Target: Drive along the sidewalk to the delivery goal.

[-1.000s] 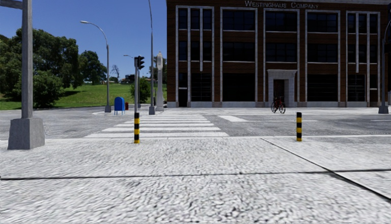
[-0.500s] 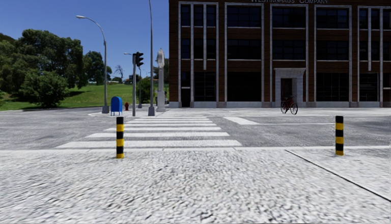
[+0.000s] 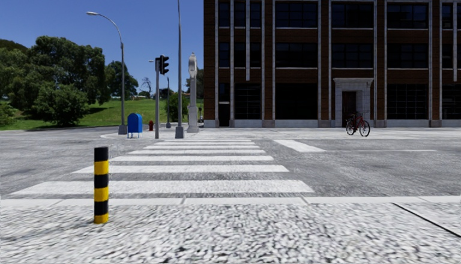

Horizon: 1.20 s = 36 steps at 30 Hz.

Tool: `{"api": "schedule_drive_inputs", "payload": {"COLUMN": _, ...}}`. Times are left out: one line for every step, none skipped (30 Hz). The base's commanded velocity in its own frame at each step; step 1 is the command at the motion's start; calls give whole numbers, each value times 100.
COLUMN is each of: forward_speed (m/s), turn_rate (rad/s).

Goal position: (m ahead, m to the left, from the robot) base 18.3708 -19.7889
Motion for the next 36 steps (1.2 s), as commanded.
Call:
{"api": "schedule_drive_inputs", "payload": {"forward_speed": 200, "turn_rate": 11}}
{"api": "schedule_drive_inputs", "payload": {"forward_speed": 200, "turn_rate": 18}}
{"api": "schedule_drive_inputs", "payload": {"forward_speed": 200, "turn_rate": 20}}
{"api": "schedule_drive_inputs", "payload": {"forward_speed": 200, "turn_rate": 21}}
{"api": "schedule_drive_inputs", "payload": {"forward_speed": 200, "turn_rate": 16}}
{"api": "schedule_drive_inputs", "payload": {"forward_speed": 200, "turn_rate": 0}}
{"api": "schedule_drive_inputs", "payload": {"forward_speed": 200, "turn_rate": 0}}
{"api": "schedule_drive_inputs", "payload": {"forward_speed": 200, "turn_rate": 0}}
{"api": "schedule_drive_inputs", "payload": {"forward_speed": 200, "turn_rate": 0}}
{"api": "schedule_drive_inputs", "payload": {"forward_speed": 200, "turn_rate": 0}}
{"api": "schedule_drive_inputs", "payload": {"forward_speed": 200, "turn_rate": 0}}
{"api": "schedule_drive_inputs", "payload": {"forward_speed": 200, "turn_rate": 0}}
{"api": "schedule_drive_inputs", "payload": {"forward_speed": 200, "turn_rate": 0}}
{"api": "schedule_drive_inputs", "payload": {"forward_speed": 200, "turn_rate": 0}}
{"api": "schedule_drive_inputs", "payload": {"forward_speed": 200, "turn_rate": 0}}
{"api": "schedule_drive_inputs", "payload": {"forward_speed": 200, "turn_rate": 0}}
{"api": "schedule_drive_inputs", "payload": {"forward_speed": 200, "turn_rate": 0}}
{"api": "schedule_drive_inputs", "payload": {"forward_speed": 200, "turn_rate": 0}}
{"api": "schedule_drive_inputs", "payload": {"forward_speed": 200, "turn_rate": 0}}
{"api": "schedule_drive_inputs", "payload": {"forward_speed": 200, "turn_rate": 0}}
{"api": "schedule_drive_inputs", "payload": {"forward_speed": 200, "turn_rate": 0}}
{"api": "schedule_drive_inputs", "payload": {"forward_speed": 200, "turn_rate": 0}}
{"api": "schedule_drive_inputs", "payload": {"forward_speed": 193, "turn_rate": 0}}
{"api": "schedule_drive_inputs", "payload": {"forward_speed": 179, "turn_rate": 0}}
{"api": "schedule_drive_inputs", "payload": {"forward_speed": 171, "turn_rate": 0}}
{"api": "schedule_drive_inputs", "payload": {"forward_speed": 166, "turn_rate": 0}}
{"api": "schedule_drive_inputs", "payload": {"forward_speed": 166, "turn_rate": 0}}
{"api": "schedule_drive_inputs", "payload": {"forward_speed": 165, "turn_rate": 0}}
{"api": "schedule_drive_inputs", "payload": {"forward_speed": 164, "turn_rate": 0}}
{"api": "schedule_drive_inputs", "payload": {"forward_speed": 164, "turn_rate": 0}}
{"api": "schedule_drive_inputs", "payload": {"forward_speed": 164, "turn_rate": 0}}
{"api": "schedule_drive_inputs", "payload": {"forward_speed": 164, "turn_rate": 0}}
{"api": "schedule_drive_inputs", "payload": {"forward_speed": 164, "turn_rate": 0}}
{"api": "schedule_drive_inputs", "payload": {"forward_speed": 164, "turn_rate": 0}}
{"api": "schedule_drive_inputs", "payload": {"forward_speed": 163, "turn_rate": 0}}
{"api": "schedule_drive_inputs", "payload": {"forward_speed": 163, "turn_rate": 0}}
